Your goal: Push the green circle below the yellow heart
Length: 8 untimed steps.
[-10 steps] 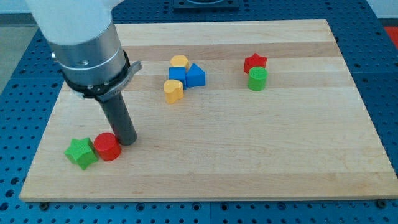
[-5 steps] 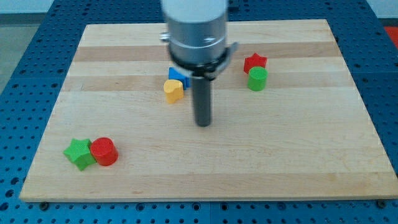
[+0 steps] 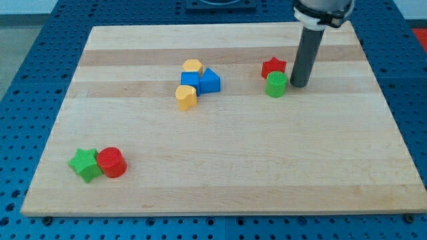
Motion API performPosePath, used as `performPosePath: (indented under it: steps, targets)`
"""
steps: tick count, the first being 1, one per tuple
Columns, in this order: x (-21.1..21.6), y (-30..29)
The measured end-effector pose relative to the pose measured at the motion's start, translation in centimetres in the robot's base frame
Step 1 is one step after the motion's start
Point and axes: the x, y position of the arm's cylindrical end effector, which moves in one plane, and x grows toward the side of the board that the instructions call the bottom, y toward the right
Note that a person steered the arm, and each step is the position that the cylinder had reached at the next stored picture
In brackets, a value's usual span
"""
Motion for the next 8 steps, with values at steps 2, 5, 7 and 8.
performPosePath:
  steps: [2,5,7,8]
  targets:
    - [0.0,-5.2]
    - [5.3,-12.3]
    - [5.4,-20.1]
    - [6.2,-23.2]
